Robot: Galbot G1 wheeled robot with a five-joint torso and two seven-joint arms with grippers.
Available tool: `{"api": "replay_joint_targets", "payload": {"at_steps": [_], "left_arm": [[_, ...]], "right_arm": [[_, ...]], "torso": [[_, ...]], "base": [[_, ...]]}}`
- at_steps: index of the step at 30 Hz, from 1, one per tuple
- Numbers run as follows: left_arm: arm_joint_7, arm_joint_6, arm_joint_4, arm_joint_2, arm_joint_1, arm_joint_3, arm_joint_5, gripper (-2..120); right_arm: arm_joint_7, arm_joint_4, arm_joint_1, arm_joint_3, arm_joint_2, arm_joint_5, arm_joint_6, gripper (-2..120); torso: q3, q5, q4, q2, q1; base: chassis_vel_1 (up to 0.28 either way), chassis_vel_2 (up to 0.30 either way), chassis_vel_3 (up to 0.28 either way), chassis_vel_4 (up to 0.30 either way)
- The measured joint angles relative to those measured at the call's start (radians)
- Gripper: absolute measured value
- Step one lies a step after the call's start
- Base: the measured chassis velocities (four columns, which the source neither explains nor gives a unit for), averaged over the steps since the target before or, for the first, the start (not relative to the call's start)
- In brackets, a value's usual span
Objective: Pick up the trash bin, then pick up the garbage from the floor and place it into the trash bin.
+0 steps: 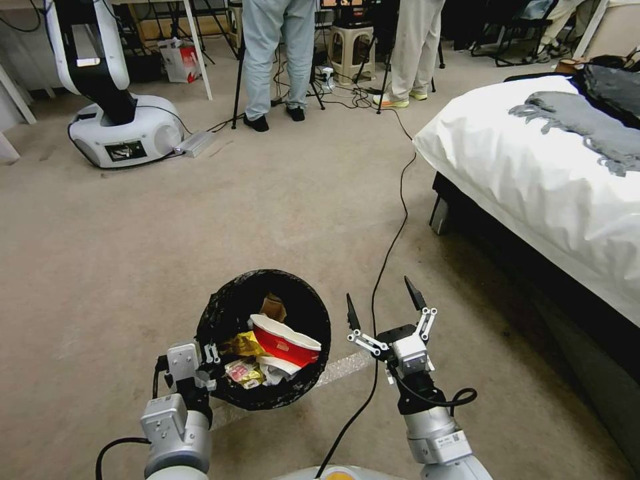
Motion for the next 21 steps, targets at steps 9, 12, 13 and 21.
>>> {"api": "replay_joint_targets", "payload": {"at_steps": [9, 12, 13, 21], "left_arm": [[-0.052, 0.074, 0.028, -0.001, -0.06, -0.042, -0.089, 1], [-0.085, 0.14, 0.054, 0.0, -0.097, -0.082, -0.13, 1], [-0.091, 0.153, 0.06, 0.0, -0.103, -0.091, -0.14, 1], [-0.128, 0.232, 0.132, 0.001, -0.133, -0.145, -0.25, 1]], "right_arm": [[0.0, 0.001, -0.001, 0.018, -0.008, 0.001, 0.007, 100], [0.0, 0.001, -0.004, 0.022, -0.01, 0.001, 0.012, 100], [0.0, 0.0, -0.005, 0.023, -0.009, 0.001, 0.013, 100], [0.0, -0.003, -0.005, 0.025, -0.01, 0.001, 0.016, 100]], "torso": [[0.0, 0.0, 0.0, 0.0, 0.0], [0.0, -0.0001, 0.0, 0.0, 0.0], [0.0, -0.0001, 0.0, 0.0, 0.0], [0.0, -0.0001, 0.0001, 0.0, 0.0]], "base": [[0.0, 0.0, 0.0, 0.0], [0.0, 0.0, 0.0, 0.0], [0.0, 0.0, 0.0, 0.0], [0.0, 0.0, 0.0, 0.0]]}}
